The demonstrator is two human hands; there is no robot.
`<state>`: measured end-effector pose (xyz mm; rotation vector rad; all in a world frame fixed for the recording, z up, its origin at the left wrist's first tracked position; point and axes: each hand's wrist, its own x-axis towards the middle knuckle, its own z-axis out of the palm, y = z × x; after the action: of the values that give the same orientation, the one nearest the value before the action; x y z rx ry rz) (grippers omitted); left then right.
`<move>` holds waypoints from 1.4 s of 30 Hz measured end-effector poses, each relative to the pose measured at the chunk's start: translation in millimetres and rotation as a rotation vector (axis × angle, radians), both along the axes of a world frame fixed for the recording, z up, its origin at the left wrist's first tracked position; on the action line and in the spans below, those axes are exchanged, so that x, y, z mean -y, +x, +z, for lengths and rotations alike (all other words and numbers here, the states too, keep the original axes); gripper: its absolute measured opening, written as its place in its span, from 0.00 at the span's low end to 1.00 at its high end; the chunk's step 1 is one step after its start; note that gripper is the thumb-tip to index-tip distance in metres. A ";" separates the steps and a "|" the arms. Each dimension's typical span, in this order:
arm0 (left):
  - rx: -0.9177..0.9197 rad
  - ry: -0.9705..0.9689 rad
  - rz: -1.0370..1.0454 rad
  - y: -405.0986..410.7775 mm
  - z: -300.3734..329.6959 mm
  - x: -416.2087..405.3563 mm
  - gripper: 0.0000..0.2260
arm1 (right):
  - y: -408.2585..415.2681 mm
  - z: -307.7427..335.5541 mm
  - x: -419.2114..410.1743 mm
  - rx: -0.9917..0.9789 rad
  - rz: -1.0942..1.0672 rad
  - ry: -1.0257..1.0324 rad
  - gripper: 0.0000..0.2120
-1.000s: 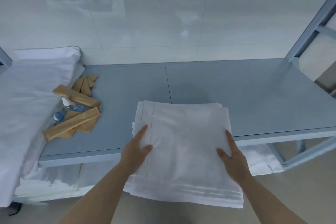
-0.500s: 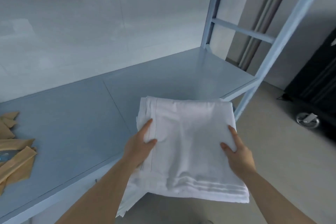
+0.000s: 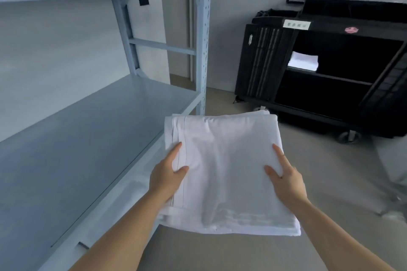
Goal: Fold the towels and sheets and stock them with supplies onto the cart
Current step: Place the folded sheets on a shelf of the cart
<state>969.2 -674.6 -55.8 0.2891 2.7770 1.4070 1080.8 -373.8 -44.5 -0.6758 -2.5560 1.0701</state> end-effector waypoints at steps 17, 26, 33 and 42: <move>0.055 0.062 -0.328 -55.2 14.7 -359.4 0.29 | 16.8 -8.6 -308.5 0.031 -0.299 0.007 0.28; 0.115 0.076 -0.361 -129.8 -25.4 -481.4 0.31 | -43.3 -34.4 -403.9 0.093 -0.373 0.026 0.28; 0.122 0.039 -0.367 -237.4 -48.5 -569.9 0.30 | -141.7 -43.5 -486.7 0.124 -0.395 0.035 0.28; 0.162 0.007 -0.424 -367.9 -50.6 -682.8 0.29 | -263.3 -43.3 -589.1 0.183 -0.454 0.030 0.27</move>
<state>601.3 8.3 -106.4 0.6834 2.3936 1.2687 817.5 215.3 -87.8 -1.3197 -2.3781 0.8447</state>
